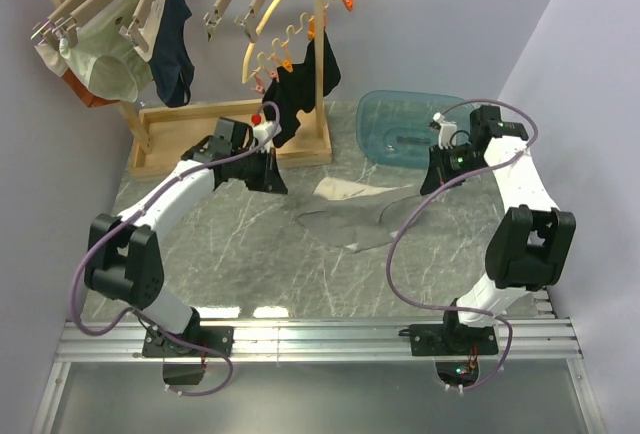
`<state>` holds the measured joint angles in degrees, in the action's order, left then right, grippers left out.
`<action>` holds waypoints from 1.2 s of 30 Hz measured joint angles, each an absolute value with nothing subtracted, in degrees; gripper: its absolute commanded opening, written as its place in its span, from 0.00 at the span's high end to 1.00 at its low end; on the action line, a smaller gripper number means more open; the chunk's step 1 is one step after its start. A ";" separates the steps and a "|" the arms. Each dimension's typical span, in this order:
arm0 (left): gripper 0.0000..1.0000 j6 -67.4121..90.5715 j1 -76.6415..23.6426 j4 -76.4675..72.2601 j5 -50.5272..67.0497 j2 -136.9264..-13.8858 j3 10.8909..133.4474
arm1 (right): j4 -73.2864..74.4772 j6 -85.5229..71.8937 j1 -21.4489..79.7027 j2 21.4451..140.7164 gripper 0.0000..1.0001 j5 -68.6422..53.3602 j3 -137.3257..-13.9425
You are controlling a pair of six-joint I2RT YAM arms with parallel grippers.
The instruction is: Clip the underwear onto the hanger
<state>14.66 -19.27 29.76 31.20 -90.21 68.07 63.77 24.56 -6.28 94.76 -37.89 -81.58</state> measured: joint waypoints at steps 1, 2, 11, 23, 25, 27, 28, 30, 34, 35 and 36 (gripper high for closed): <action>1.00 14.63 -19.38 29.61 31.97 -89.34 69.14 | 63.99 24.60 -6.31 94.21 1.00 -38.41 -82.04; 1.00 14.61 -19.51 29.39 32.51 -88.86 69.65 | 64.42 24.73 -6.24 93.95 1.00 -39.07 -82.17; 0.65 10.63 -24.40 28.97 30.83 -91.02 65.87 | 61.93 24.29 -5.89 100.88 1.00 -37.15 -73.36; 0.48 -11.57 -50.59 17.39 21.91 -102.65 71.77 | 58.87 23.00 -9.45 103.31 1.00 -34.52 -74.76; 0.45 -13.72 -52.03 15.59 20.38 -105.93 72.51 | 58.78 22.96 -10.13 103.33 1.00 -34.54 -75.11; 0.44 -15.53 -53.19 14.22 18.90 -109.12 73.28 | 58.78 22.94 -10.35 103.33 1.00 -34.57 -75.18; 0.43 -15.99 -53.56 13.85 18.37 -110.39 73.78 | 58.81 22.85 -10.35 103.33 1.00 -34.61 -75.18; 0.42 -17.15 -54.13 12.69 17.47 -113.03 74.74 | 58.96 22.79 -10.37 103.33 1.00 -34.89 -75.40; 0.50 -18.79 -54.41 11.05 16.12 -115.55 75.83 | 59.24 22.79 -10.37 103.33 1.00 -35.44 -76.20; 0.56 -18.87 -54.43 10.90 16.03 -115.81 76.12 | 59.22 22.79 -10.37 103.33 1.00 -35.48 -76.29; 0.64 -19.18 -54.48 10.74 16.10 -116.18 76.42 | 59.31 22.76 -10.39 103.33 1.00 -35.51 -76.42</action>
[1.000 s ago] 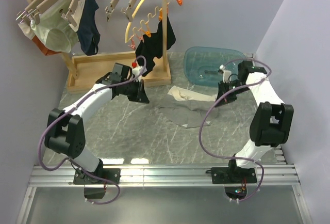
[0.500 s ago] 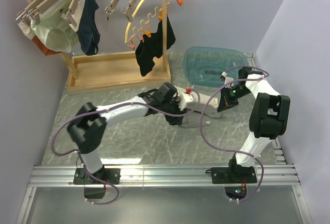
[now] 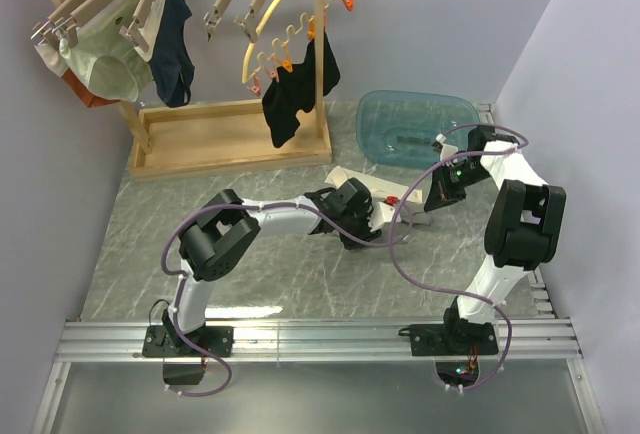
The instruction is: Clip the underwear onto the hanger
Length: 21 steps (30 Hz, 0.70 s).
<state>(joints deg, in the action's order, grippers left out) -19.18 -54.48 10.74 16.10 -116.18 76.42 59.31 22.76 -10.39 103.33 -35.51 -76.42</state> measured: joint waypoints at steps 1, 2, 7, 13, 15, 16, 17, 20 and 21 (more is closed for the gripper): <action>0.82 -19.59 -54.61 10.74 16.10 -116.38 76.64 | 59.31 22.76 -10.39 103.33 1.00 -35.55 -76.53; 0.90 -19.62 -54.76 10.79 15.99 -116.55 76.88 | 59.31 22.79 -10.39 103.33 1.00 -35.62 -76.64; 1.00 -20.82 -55.20 10.68 16.56 -115.92 75.99 | 59.64 22.79 -10.39 103.33 1.00 -35.81 -76.93; 1.00 -18.68 -53.04 22.33 22.65 -104.42 70.15 | 61.41 22.81 -10.39 102.94 1.00 -36.45 -76.93; 1.00 -17.67 -52.12 26.09 24.84 -98.19 70.30 | 62.17 22.72 -10.39 101.78 1.00 -36.51 -76.88; 1.00 -17.04 -51.51 28.03 25.98 -94.21 70.91 | 62.59 22.50 -10.39 100.49 1.00 -36.53 -76.86; 1.00 -16.58 -51.11 29.45 26.85 -91.15 71.88 | 62.87 22.31 -10.37 99.26 1.00 -36.60 -76.88; 1.00 -15.07 -48.90 32.25 29.43 -84.09 77.28 | 64.82 21.45 -10.22 95.29 1.00 -37.17 -78.48; 1.00 -14.61 -47.46 32.80 30.50 -83.02 79.37 | 65.41 20.99 -10.07 94.52 1.00 -37.50 -79.70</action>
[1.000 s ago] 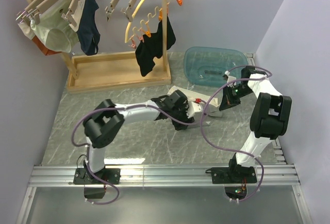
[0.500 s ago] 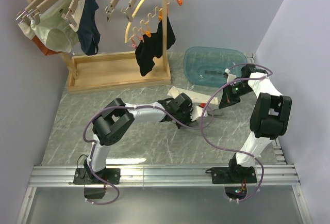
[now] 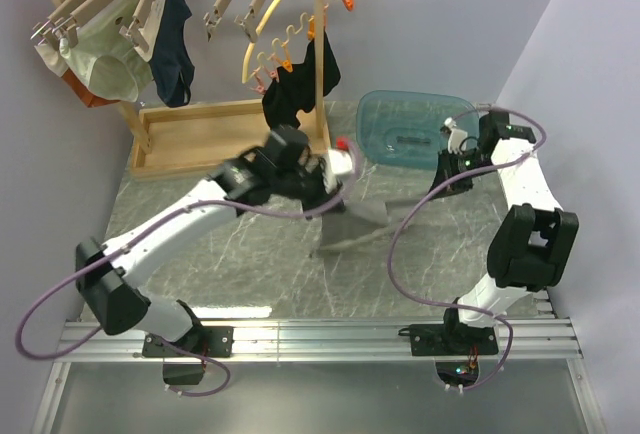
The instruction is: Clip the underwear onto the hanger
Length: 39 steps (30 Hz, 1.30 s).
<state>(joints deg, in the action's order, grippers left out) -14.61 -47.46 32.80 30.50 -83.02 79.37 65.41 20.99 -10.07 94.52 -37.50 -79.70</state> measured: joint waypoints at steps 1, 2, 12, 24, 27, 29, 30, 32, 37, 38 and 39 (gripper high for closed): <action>1.00 -14.09 -45.67 33.15 31.70 -82.56 81.60 | 66.13 20.40 -9.89 94.15 1.00 -37.95 -81.73; 1.00 -13.72 -43.86 33.50 32.53 -82.59 83.31 | 66.54 20.03 -9.74 94.15 1.00 -38.44 -83.70; 1.00 -9.65 -30.02 35.24 35.79 -97.78 98.65 | 65.98 14.31 -5.15 104.16 1.00 -39.62 -107.00; 1.00 -9.89 -25.21 32.75 36.88 -94.11 97.17 | 63.94 13.15 -1.23 108.53 1.00 -38.48 -110.56; 1.00 -12.10 -25.74 32.38 38.04 -91.31 86.78 | 62.48 14.81 0.21 108.68 1.00 -36.69 -103.02; 1.00 -13.74 -26.06 33.10 38.92 -91.48 80.42 | 61.98 16.21 1.56 109.65 1.00 -35.35 -98.35; 1.00 -14.63 -26.46 33.04 39.07 -91.66 77.06 | 61.67 16.91 2.13 110.39 1.00 -34.59 -95.85; 1.00 -16.34 -26.98 34.37 39.24 -91.81 69.89 | 60.99 18.09 3.20 111.61 1.00 -33.34 -91.20; 1.00 -18.55 -33.67 35.57 39.33 -91.42 59.86 | 60.20 20.73 3.88 112.38 1.00 -30.22 -81.56; 1.00 -18.59 -35.68 35.35 39.35 -91.26 59.02 | 60.12 21.15 3.88 112.38 1.00 -29.65 -80.42; 1.00 -18.59 -37.65 34.98 39.35 -90.96 58.26 | 59.99 21.54 3.88 112.38 1.00 -29.28 -79.57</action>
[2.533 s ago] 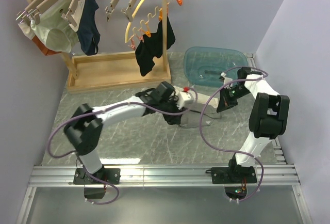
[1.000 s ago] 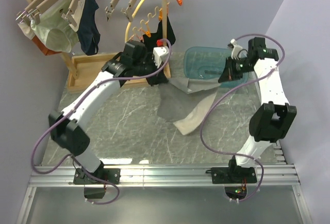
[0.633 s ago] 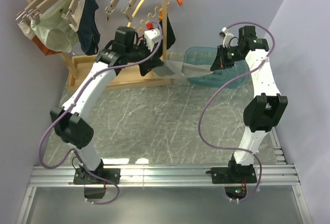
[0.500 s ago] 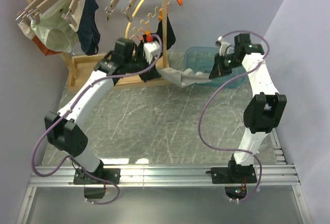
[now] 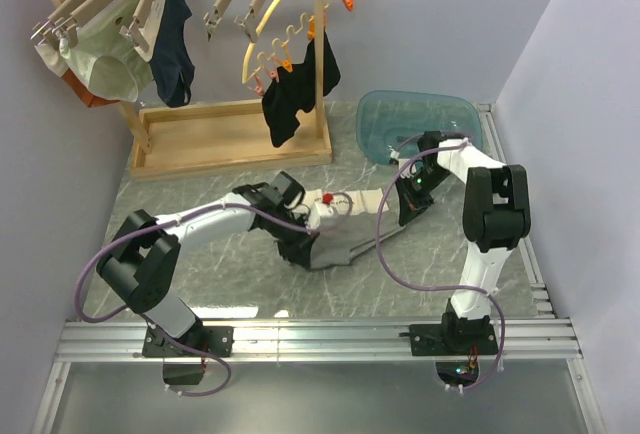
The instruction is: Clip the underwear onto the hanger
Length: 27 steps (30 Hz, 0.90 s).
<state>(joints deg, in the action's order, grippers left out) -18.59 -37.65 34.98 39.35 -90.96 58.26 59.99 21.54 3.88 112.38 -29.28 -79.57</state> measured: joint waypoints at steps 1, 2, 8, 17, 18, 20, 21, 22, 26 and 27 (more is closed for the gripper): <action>1.00 -18.50 -39.94 34.72 39.51 -90.74 57.43 | 59.68 21.96 3.88 112.31 1.00 -28.88 -78.56; 1.00 -18.33 -41.30 34.74 39.68 -90.65 57.06 | 59.66 22.22 3.88 112.25 1.00 -28.62 -77.95; 0.99 -16.82 -47.29 34.44 39.70 -90.94 56.62 | 59.57 24.58 3.88 109.78 1.00 -26.11 -72.73; 0.67 -15.79 -55.44 36.60 39.83 -92.14 58.83 | 61.34 28.77 4.27 105.78 0.61 -23.31 -69.73; 0.64 -15.40 -55.70 37.39 40.01 -92.07 59.46 | 61.30 29.26 4.27 105.38 0.57 -22.92 -69.80; 0.53 -15.16 -54.48 38.41 40.53 -91.33 60.64 | 61.32 29.39 4.23 104.22 0.56 -22.24 -70.37; 0.51 -14.48 -52.73 38.96 41.08 -90.78 61.30 | 61.25 29.19 4.16 103.57 0.56 -22.06 -70.98; 0.49 -13.89 -49.87 39.24 41.47 -90.13 62.26 | 61.39 28.82 4.08 102.98 0.57 -22.09 -71.88; 0.49 -9.98 -37.67 36.84 40.25 -88.58 66.06 | 58.96 25.56 3.73 100.97 0.60 -22.37 -77.14; 0.49 -8.38 -35.00 35.22 38.89 -88.14 66.13 | 57.98 24.51 3.75 100.75 0.60 -22.59 -78.04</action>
<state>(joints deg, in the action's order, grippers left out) -8.38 -35.00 35.22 38.89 -88.14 66.13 57.98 24.51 3.75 100.75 -22.59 -78.04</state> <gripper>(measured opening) 0.514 0.412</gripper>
